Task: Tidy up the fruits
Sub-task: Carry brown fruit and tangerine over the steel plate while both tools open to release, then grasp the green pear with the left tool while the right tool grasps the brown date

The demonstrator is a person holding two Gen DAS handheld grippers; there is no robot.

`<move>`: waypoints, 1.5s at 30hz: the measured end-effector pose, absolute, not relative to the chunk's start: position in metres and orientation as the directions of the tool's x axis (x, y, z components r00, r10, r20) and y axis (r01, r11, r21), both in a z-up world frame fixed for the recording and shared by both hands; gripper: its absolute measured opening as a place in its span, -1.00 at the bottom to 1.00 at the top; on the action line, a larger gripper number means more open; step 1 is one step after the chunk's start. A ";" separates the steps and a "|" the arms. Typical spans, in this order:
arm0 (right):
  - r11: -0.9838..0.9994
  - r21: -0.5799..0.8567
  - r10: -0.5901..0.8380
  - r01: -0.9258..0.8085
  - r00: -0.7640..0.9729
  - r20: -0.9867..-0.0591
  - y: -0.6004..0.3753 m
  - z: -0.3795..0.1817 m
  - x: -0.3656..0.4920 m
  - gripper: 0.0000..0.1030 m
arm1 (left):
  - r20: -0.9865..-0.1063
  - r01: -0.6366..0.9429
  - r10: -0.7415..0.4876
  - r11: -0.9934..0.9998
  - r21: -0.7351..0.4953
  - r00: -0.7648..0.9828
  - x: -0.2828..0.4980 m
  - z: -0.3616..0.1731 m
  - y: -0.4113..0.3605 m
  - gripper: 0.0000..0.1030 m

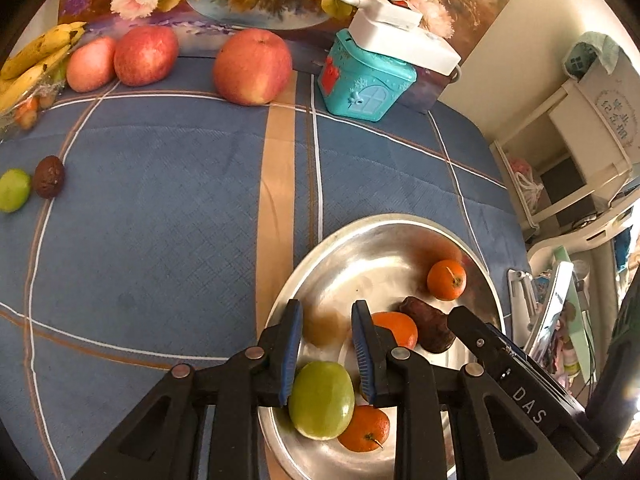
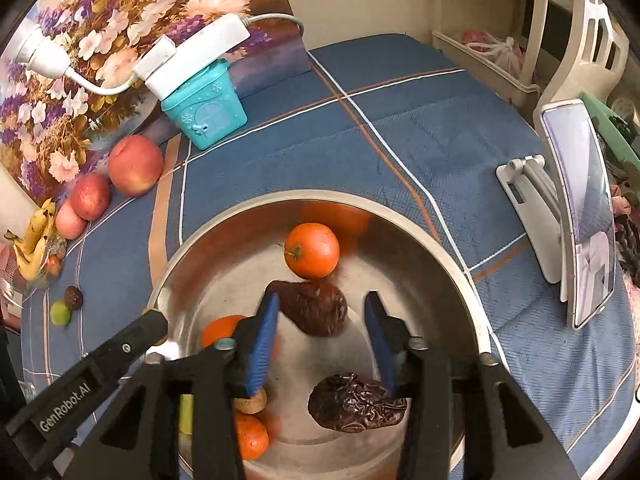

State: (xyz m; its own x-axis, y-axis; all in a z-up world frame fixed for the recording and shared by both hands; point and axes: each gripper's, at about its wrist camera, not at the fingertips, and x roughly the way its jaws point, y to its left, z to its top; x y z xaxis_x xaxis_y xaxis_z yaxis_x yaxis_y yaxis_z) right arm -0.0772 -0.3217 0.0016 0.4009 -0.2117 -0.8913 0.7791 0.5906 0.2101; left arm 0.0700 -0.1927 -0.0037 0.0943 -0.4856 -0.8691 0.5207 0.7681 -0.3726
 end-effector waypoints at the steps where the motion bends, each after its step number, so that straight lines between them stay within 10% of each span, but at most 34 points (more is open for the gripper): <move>1: 0.590 0.210 -0.212 0.780 0.400 -0.892 -0.322 0.001 -0.077 -0.03 | -0.869 0.521 -0.486 0.767 -0.374 0.092 0.070 -0.003 -0.193 -0.42; 5: 0.589 0.205 -0.211 0.781 0.394 -0.894 -0.322 0.002 -0.076 0.04 | -0.871 0.523 -0.478 0.773 -0.360 0.108 0.070 0.001 -0.192 -0.31; 9: 0.589 0.200 -0.208 0.783 0.387 -0.898 -0.321 0.003 -0.077 0.07 | -0.879 0.497 -0.450 0.805 -0.323 0.158 0.074 0.005 -0.185 0.39; 19: 0.600 0.190 -0.193 0.777 0.371 -0.908 -0.317 0.001 -0.073 0.51 | -0.906 0.430 -0.322 0.884 -0.183 0.275 0.091 0.004 -0.158 0.99; 26: 0.615 0.172 -0.203 0.769 0.366 -0.908 -0.313 0.001 -0.070 0.83 | -0.911 0.405 -0.244 0.909 -0.096 0.331 0.099 0.002 -0.147 1.00; 45: 0.658 0.160 -0.225 0.736 0.395 -0.890 -0.305 0.010 -0.063 0.84 | -0.865 0.307 -0.037 0.942 0.138 0.500 0.104 0.015 -0.137 1.00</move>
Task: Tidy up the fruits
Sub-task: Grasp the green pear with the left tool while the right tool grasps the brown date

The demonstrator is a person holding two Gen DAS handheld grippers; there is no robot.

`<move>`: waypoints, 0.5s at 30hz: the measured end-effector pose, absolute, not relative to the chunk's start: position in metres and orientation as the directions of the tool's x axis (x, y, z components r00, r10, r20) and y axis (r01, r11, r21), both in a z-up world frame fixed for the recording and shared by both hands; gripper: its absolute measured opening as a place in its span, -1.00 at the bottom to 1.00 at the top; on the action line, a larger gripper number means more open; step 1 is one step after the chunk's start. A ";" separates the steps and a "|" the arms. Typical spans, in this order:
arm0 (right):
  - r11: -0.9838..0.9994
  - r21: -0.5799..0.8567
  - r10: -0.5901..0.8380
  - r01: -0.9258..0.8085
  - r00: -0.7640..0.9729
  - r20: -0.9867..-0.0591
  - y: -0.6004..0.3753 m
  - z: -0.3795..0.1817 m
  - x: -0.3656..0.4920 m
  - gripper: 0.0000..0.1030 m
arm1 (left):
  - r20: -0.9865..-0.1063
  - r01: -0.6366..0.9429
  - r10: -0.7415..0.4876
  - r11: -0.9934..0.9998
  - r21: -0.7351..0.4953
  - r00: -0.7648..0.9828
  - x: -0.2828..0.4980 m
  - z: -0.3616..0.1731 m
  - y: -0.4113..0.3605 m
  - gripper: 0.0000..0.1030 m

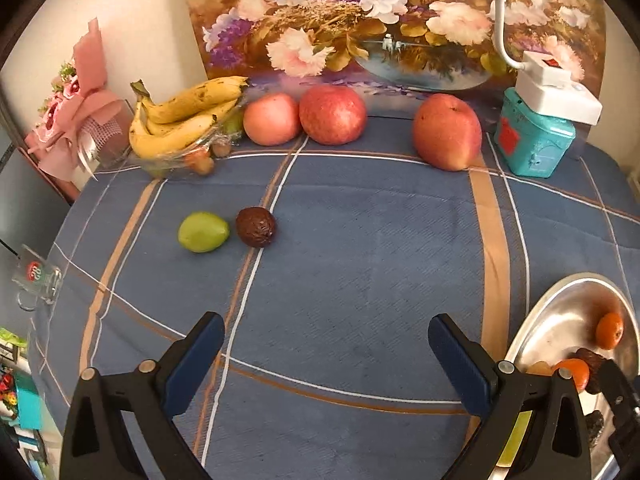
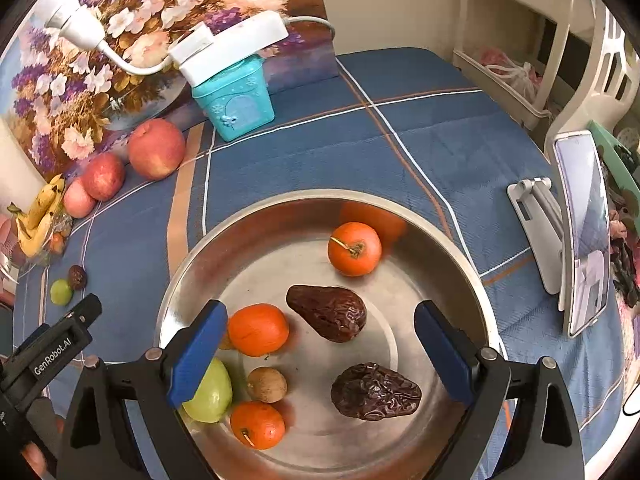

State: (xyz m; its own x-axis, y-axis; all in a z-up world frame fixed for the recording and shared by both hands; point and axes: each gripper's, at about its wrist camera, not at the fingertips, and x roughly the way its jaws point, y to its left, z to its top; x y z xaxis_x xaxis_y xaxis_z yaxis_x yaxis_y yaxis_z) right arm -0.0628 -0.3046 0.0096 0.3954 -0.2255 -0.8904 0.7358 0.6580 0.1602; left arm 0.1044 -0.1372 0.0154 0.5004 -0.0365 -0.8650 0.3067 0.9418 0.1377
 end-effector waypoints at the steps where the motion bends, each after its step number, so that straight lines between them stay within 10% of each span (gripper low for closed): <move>1: 0.660 0.158 -0.225 0.734 0.394 -0.891 -0.304 0.010 -0.062 0.84 | -0.869 0.309 -0.048 0.943 0.122 0.492 0.106 0.016 -0.136 1.00; 15: 0.705 0.109 -0.233 0.700 0.374 -0.898 -0.287 0.012 -0.044 0.84 | -0.866 0.218 -0.081 0.975 0.033 0.493 0.148 0.018 -0.077 1.00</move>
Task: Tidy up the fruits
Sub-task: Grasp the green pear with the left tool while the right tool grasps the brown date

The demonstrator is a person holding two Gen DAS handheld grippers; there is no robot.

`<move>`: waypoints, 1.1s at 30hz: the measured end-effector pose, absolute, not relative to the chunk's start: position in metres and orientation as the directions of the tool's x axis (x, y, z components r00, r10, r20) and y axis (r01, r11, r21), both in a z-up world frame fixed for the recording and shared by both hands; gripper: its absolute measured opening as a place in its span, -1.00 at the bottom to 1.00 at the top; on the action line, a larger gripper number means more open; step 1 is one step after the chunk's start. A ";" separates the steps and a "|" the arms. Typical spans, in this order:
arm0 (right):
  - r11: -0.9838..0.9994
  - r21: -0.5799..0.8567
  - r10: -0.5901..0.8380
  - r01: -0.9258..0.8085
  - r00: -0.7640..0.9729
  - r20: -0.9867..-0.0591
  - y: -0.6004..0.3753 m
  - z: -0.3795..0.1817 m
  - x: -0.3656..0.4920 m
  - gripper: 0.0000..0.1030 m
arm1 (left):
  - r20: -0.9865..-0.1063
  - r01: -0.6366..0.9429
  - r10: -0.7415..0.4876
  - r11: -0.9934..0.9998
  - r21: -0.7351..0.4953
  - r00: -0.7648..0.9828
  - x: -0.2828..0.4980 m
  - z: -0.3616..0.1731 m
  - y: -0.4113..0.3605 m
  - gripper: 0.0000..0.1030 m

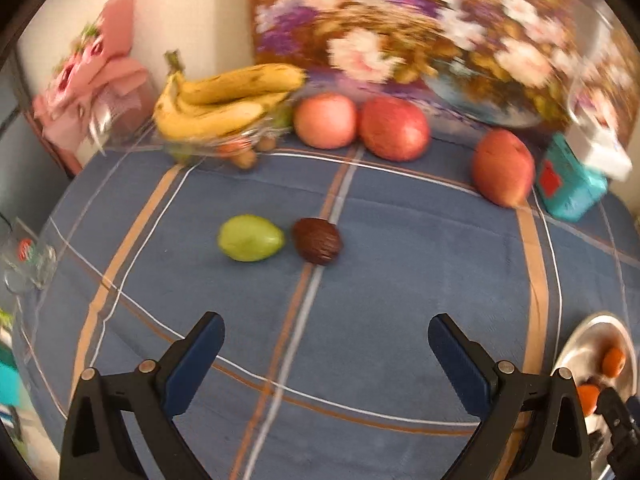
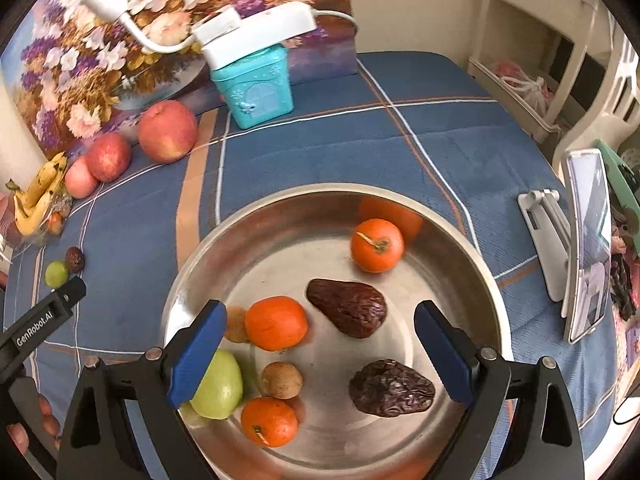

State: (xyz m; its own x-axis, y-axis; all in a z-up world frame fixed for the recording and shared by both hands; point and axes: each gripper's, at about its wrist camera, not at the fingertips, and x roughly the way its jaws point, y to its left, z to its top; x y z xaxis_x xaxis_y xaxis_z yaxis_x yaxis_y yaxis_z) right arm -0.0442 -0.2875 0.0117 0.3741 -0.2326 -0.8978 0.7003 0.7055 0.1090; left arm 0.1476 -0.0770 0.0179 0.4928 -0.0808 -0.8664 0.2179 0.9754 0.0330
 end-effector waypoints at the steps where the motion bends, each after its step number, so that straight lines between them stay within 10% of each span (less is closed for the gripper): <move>1: 0.711 0.107 -0.233 0.695 0.376 -0.897 -0.285 0.012 -0.042 0.84 | -0.869 0.202 -0.095 0.979 0.007 0.486 0.153 0.019 -0.069 1.00; 29: 0.889 0.374 0.211 0.264 0.489 -0.846 -0.160 0.037 0.175 0.82 | -0.897 0.549 -0.343 0.824 -0.143 0.280 0.245 -0.001 -0.003 0.78; 33: 0.880 0.391 0.249 0.268 0.441 -0.862 -0.154 0.016 0.196 0.45 | -0.902 0.604 -0.328 0.791 -0.100 0.281 0.245 -0.010 -0.013 0.55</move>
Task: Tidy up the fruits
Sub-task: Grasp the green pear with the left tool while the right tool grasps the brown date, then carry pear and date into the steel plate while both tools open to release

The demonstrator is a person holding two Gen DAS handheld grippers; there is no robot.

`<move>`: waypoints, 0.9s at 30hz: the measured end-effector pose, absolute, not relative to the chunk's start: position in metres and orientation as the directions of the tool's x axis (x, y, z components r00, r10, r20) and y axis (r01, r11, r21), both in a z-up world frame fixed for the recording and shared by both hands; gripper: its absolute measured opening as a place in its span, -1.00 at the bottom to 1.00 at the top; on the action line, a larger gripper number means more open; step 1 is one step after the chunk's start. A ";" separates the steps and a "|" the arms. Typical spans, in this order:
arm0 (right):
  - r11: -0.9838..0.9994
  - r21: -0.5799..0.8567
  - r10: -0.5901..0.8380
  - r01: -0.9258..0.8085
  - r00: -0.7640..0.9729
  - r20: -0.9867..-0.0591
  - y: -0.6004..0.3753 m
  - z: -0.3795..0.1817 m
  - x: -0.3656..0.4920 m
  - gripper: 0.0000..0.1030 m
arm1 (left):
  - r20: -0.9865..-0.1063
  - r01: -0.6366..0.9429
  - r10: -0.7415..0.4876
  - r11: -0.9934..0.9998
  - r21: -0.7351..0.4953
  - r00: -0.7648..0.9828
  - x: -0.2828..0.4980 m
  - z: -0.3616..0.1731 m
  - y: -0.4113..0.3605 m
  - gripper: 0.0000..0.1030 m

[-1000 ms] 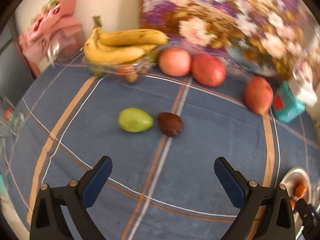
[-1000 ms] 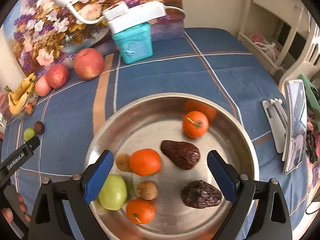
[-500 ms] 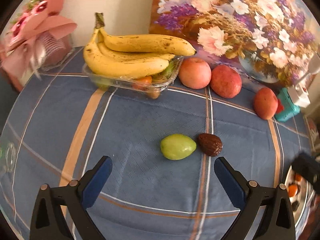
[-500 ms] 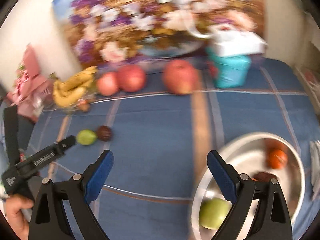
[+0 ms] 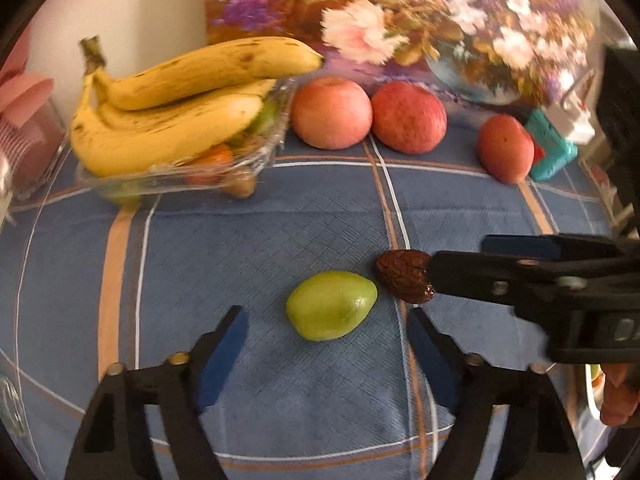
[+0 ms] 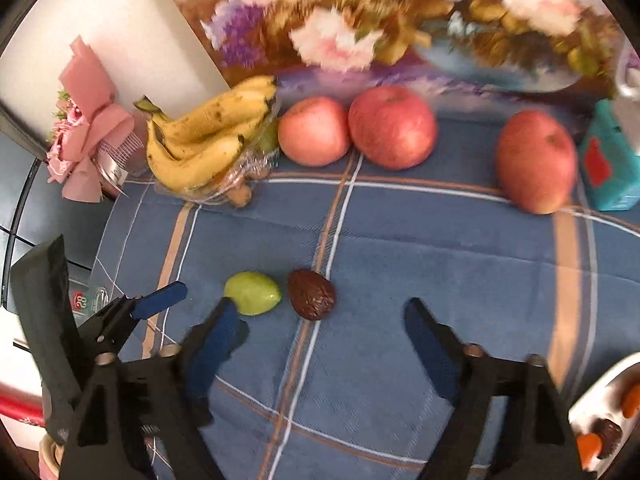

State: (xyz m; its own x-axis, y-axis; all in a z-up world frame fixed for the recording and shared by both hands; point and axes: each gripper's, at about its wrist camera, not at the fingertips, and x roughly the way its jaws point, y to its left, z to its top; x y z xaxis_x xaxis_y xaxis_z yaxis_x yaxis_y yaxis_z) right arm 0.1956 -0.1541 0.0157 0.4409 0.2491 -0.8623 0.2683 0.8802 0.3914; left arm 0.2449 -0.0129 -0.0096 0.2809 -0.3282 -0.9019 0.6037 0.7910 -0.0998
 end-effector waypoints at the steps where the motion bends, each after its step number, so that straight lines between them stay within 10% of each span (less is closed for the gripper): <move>1: 0.880 0.392 0.255 0.266 0.430 -0.866 -0.152 0.011 0.200 0.44 | -0.901 0.611 -0.330 0.786 -0.097 0.282 0.246 -0.011 -0.014 0.53; 15: 0.876 0.411 0.306 0.254 0.365 -0.879 -0.137 -0.033 0.222 -0.28 | -0.894 0.647 -0.355 0.756 -0.103 0.273 0.251 -0.029 -0.020 0.03; 27: 0.864 0.398 0.266 0.309 0.392 -0.881 -0.157 -0.017 0.175 -0.28 | -0.903 0.593 -0.291 0.803 -0.052 0.315 0.212 -0.020 -0.010 0.01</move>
